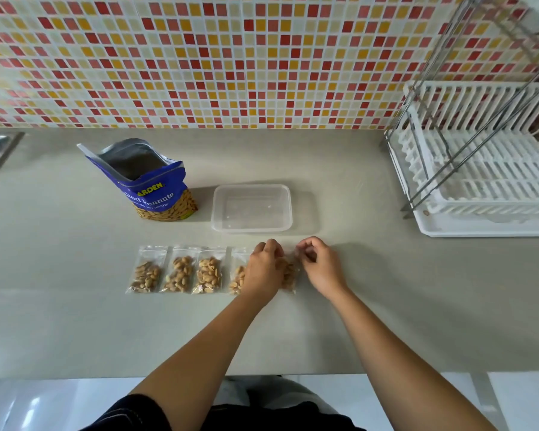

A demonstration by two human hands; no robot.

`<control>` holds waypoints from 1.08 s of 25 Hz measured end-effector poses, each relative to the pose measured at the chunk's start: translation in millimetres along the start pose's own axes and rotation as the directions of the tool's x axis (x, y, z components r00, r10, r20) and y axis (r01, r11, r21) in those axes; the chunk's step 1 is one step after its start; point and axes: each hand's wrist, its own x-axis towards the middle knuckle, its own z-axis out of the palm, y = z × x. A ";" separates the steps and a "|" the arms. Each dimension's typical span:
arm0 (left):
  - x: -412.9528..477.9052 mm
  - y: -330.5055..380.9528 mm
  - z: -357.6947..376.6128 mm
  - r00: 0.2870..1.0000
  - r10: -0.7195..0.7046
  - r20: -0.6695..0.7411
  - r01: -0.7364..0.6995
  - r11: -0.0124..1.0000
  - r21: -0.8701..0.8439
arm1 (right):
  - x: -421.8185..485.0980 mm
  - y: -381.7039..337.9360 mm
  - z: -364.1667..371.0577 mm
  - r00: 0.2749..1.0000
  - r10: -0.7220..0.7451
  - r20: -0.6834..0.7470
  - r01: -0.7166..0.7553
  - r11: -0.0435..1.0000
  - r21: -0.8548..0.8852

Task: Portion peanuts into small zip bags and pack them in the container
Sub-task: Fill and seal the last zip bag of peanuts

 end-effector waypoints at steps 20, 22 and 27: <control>-17.1 3.4 -77.7 0.975 0.189 0.120 -0.160 0.963 -0.216 | -52.0 -42.9 7.7 0.997 0.071 0.018 -0.068 0.813 0.579; -16.3 5.9 -80.1 0.963 0.238 0.123 -0.221 0.966 -0.135 | -53.1 -45.3 9.9 0.998 0.070 0.011 -0.064 0.834 0.547; -15.2 9.7 -78.4 0.940 0.331 0.080 -0.338 0.938 0.084 | -52.3 -50.1 14.5 0.995 0.027 -0.092 0.011 0.921 0.390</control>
